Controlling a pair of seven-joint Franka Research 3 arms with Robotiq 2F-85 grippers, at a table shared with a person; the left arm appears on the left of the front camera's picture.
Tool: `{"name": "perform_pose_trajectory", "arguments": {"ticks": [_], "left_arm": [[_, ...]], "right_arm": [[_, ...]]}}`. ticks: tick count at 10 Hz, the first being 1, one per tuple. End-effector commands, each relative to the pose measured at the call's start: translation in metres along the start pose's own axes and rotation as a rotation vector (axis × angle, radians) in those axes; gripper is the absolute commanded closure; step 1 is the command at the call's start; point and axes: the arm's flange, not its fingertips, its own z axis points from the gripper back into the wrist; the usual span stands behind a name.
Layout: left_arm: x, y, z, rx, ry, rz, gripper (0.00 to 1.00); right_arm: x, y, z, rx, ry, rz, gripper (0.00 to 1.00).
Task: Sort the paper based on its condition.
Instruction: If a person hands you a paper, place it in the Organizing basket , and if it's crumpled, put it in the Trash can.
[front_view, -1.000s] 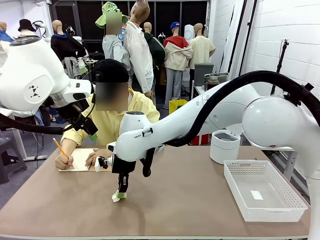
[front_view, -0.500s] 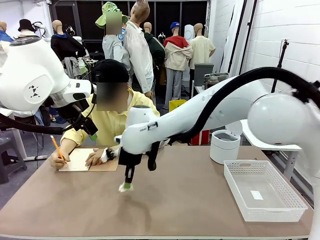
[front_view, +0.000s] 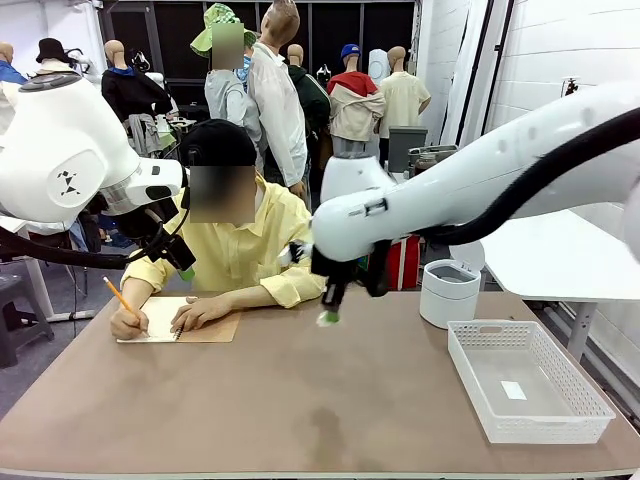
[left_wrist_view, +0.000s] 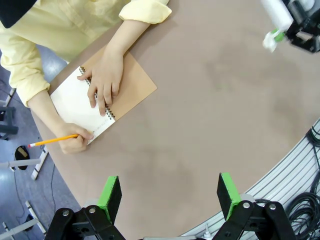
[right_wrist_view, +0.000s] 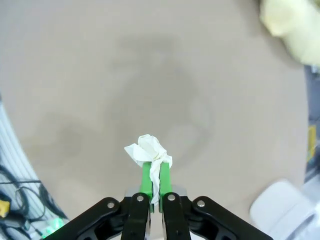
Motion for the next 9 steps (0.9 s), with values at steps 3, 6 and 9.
{"name": "perform_pose_trajectory", "arguments": {"ticks": [3, 6, 9], "left_arm": [[0.0, 0.001, 0.001, -0.001, -0.001, 0.0, 0.0], [0.0, 0.001, 0.001, -0.001, -0.001, 0.0, 0.0], [0.0, 0.001, 0.001, -0.001, -0.001, 0.0, 0.0]], "right_arm": [[-0.022, -0.013, 0.03, -0.078, 0.111, -0.151, 1.0], [-0.033, -0.02, 0.032, -0.058, 0.076, -0.127, 1.0], [-0.03, -0.017, 0.032, -0.061, 0.077, -0.138, 1.0]]}}
